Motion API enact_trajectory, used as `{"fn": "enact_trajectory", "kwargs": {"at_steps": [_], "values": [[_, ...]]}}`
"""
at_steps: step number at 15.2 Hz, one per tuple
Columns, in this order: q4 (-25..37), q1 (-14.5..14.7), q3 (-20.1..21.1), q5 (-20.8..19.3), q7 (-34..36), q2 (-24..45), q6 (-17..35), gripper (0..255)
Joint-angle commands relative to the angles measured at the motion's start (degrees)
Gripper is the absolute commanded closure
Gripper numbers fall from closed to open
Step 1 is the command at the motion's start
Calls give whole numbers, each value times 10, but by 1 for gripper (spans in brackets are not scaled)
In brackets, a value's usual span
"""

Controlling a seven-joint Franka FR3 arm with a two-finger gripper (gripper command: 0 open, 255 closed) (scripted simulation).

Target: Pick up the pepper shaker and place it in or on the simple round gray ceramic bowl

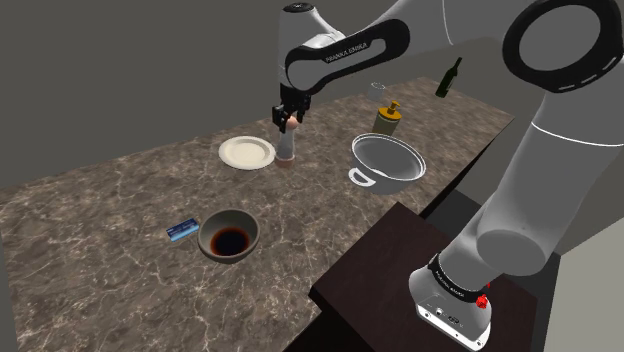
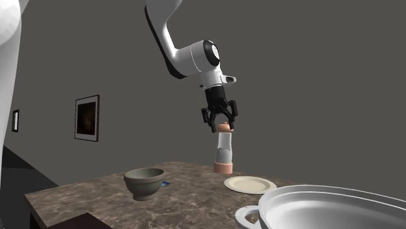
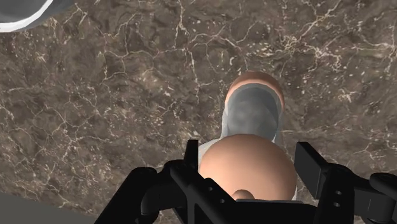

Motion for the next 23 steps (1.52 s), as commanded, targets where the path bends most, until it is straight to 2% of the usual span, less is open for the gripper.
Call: {"fn": "enact_trajectory", "kwargs": {"at_steps": [1, 9, 16, 23], "values": [[5, -1, 0, 3, -4, -7, -12, 255], [36, -1, 3, 12, -18, -28, -62, 255], [13, 48, 40, 12, 63, -69, -97, 255], [23, 97, 82, 15, 146, -86, -143, 255]]}}
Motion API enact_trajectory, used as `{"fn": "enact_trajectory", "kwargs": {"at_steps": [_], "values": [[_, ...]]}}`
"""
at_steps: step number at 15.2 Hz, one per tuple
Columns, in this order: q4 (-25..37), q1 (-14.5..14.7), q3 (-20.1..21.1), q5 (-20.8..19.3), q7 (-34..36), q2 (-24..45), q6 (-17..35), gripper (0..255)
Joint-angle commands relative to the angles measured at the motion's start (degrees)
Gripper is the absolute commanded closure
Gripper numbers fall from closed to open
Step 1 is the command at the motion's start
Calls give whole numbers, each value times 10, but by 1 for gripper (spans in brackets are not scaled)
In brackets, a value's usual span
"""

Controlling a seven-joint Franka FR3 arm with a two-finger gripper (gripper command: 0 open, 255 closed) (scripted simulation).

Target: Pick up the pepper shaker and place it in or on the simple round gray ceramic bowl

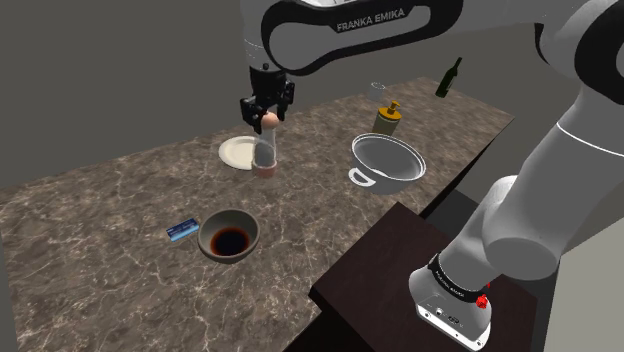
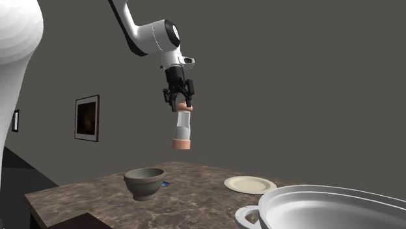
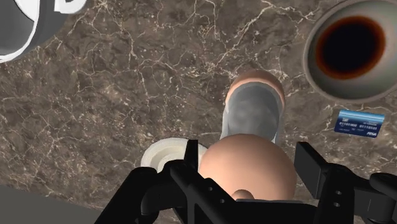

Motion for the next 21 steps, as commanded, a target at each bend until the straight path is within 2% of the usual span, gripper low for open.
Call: {"fn": "enact_trajectory", "kwargs": {"at_steps": [1, 7, 12, 21], "values": [[9, 14, 13, 0, 25, 2, -13, 255], [49, 58, 49, -1, 98, 13, -59, 255], [106, 99, 80, -8, 162, 41, -105, 255], [51, 98, 78, -16, 177, 52, -41, 255]]}}
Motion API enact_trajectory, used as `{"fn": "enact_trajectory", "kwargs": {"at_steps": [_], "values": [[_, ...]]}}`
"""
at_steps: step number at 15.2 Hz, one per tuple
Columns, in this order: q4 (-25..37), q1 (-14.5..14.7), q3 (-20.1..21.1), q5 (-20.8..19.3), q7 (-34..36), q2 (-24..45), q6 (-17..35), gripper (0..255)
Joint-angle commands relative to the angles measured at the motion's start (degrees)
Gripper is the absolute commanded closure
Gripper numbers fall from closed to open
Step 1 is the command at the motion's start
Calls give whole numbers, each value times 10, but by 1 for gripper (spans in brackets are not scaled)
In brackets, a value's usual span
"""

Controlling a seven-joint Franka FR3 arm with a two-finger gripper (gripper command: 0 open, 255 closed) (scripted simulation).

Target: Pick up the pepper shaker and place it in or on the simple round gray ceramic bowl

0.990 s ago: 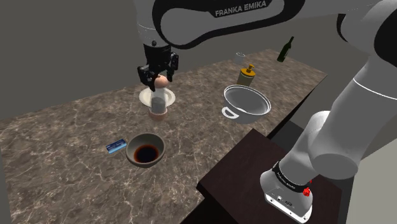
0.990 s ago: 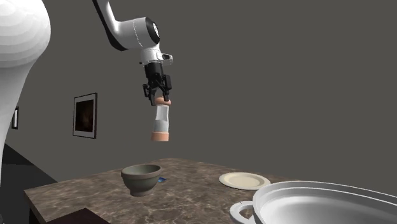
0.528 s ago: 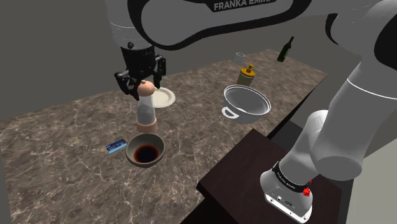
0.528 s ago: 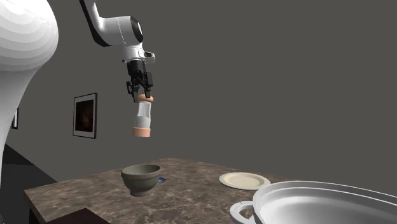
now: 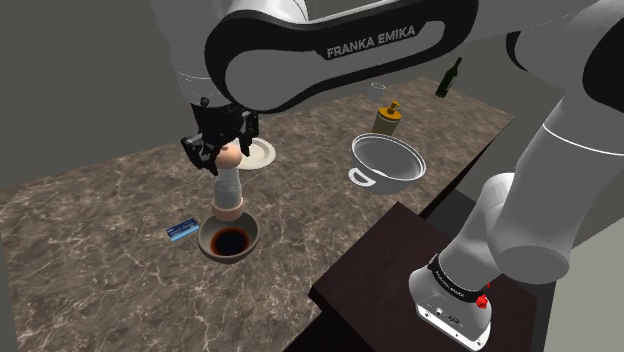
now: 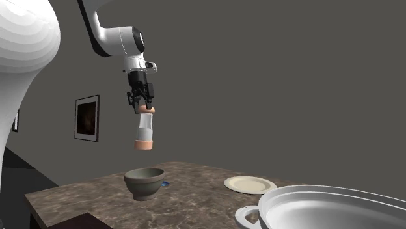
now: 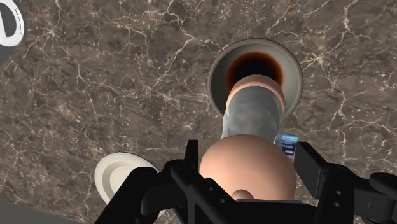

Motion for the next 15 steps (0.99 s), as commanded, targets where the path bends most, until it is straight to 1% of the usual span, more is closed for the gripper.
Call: {"fn": "enact_trajectory", "kwargs": {"at_steps": [1, 15], "values": [[-12, 0, -1, -3, 4, 4, 15, 255], [-73, 1, -6, -28, 34, 42, 108, 255]]}}
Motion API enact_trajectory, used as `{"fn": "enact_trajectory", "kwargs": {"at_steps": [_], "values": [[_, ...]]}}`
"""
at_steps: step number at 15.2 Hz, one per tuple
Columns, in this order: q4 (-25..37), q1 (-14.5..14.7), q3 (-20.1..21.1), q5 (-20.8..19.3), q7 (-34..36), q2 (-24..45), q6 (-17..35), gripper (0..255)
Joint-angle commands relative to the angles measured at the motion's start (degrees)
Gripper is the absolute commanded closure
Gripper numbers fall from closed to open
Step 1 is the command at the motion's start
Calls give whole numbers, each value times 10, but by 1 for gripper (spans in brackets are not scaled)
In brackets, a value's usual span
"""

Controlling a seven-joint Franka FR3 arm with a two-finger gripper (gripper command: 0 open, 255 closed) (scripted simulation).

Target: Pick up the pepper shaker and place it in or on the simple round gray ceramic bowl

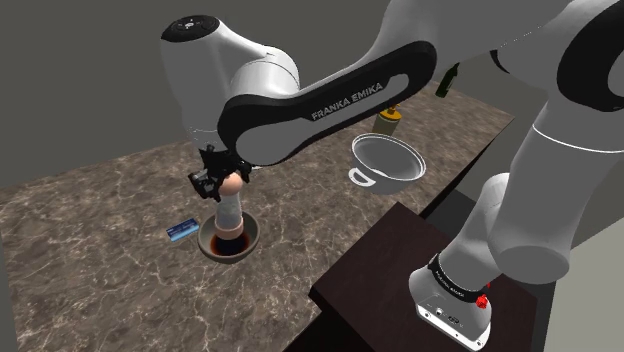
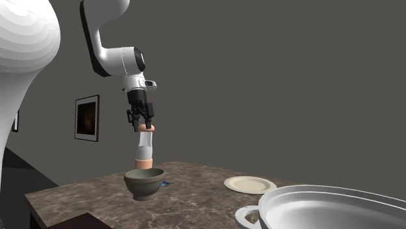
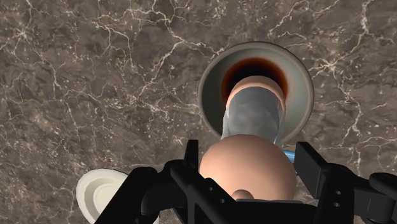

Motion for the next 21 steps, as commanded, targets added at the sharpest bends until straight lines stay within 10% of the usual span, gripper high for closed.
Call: {"fn": "enact_trajectory", "kwargs": {"at_steps": [1, 11, 12, 21], "values": [[-5, 1, -1, -5, 5, 9, 13, 255], [-11, 1, -2, -10, 10, 15, 24, 255], [-11, 1, -2, -10, 10, 15, 25, 0], [30, 6, 6, 9, -2, -10, -40, 0]]}}
